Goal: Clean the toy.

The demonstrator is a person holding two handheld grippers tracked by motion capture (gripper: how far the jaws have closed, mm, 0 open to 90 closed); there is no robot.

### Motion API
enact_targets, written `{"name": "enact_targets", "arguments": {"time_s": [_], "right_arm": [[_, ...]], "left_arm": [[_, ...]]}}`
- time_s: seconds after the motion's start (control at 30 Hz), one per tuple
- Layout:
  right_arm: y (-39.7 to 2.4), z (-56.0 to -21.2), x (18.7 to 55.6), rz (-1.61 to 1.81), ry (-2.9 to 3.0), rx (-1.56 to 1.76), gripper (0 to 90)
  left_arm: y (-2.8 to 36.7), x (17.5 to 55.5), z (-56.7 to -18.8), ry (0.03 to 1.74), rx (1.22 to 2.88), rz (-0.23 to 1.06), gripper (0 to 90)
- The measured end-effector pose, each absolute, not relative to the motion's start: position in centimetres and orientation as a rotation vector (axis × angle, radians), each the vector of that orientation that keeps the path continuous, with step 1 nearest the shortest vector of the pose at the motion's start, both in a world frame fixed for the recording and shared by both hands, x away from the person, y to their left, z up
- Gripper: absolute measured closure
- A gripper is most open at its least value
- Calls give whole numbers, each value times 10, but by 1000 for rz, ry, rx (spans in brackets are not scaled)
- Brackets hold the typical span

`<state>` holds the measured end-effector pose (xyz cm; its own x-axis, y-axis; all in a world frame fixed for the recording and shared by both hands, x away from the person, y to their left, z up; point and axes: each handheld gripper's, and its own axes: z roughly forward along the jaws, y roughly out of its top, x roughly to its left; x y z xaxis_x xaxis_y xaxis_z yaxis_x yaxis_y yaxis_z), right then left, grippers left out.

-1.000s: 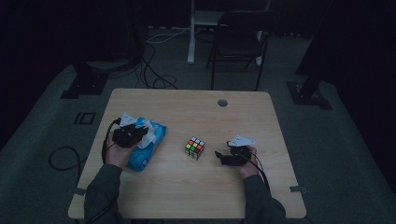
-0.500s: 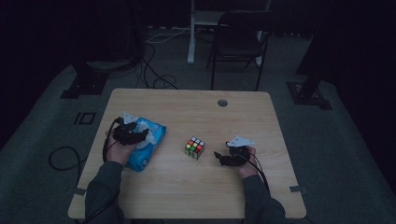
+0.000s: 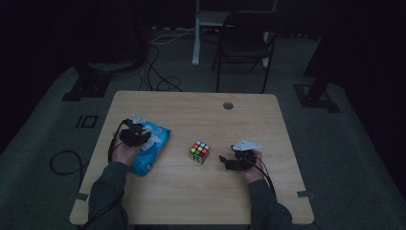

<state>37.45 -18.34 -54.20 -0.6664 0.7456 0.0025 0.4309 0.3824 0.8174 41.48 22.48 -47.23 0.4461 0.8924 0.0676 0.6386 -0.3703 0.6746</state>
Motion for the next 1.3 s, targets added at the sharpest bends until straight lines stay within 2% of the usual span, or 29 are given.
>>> {"name": "enact_targets", "arguments": {"time_s": [0.13,0.43,0.67,0.87,1.3], "right_arm": [[-180,-538,373,1211,2279,1008,285],[-166,-532,369,1257,2320,947,281],[-149,-528,367,1300,2370,861,245],[-138,-527,370,1307,2379,850,214],[-129,-513,377,1338,2374,811,214]], "left_arm": [[222,408,-471,1228,2144,582,796],[222,392,-464,1179,2069,553,801],[215,381,-457,1122,2023,533,800],[206,378,-455,1084,2015,513,799],[197,377,-458,1059,2011,491,798]]}}
